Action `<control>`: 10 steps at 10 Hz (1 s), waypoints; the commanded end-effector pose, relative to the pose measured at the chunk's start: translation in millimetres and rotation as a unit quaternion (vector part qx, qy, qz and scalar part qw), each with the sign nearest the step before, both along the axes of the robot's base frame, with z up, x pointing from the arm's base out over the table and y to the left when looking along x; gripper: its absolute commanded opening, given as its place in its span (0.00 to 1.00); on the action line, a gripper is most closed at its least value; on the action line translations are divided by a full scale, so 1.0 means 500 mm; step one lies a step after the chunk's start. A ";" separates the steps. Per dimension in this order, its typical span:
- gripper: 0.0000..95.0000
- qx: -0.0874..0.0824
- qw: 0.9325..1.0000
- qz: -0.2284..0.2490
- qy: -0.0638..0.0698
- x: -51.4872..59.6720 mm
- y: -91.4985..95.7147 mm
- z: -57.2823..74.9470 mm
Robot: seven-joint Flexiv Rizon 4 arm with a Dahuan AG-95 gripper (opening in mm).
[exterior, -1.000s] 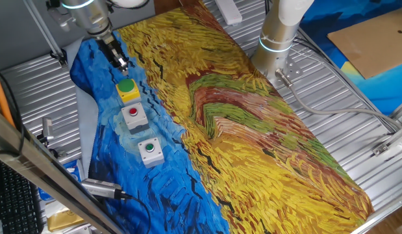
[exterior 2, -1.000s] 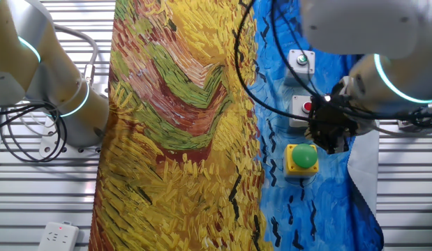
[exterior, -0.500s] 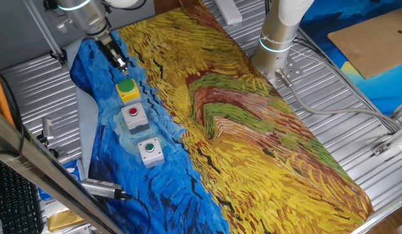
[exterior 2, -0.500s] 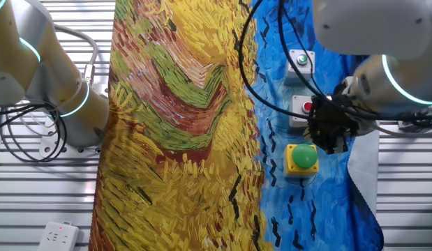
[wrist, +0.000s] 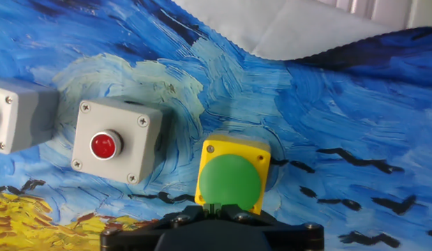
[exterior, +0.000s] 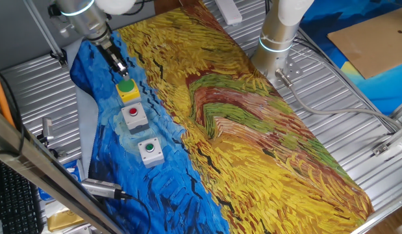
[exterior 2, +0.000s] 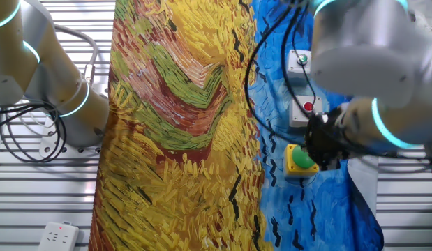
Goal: Press three buttons from left to right in sequence
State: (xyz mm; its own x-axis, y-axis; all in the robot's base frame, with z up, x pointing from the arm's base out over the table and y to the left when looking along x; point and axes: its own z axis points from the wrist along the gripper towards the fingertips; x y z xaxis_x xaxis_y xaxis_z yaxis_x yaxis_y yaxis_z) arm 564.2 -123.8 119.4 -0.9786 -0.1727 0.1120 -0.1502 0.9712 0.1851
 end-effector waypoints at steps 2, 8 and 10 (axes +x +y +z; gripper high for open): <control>0.00 -0.007 1.000 0.007 -0.002 -0.004 0.004 0.003; 0.00 -0.089 0.994 0.062 0.002 0.005 0.001 -0.018; 0.00 -0.087 0.994 0.061 -0.003 0.006 0.000 -0.028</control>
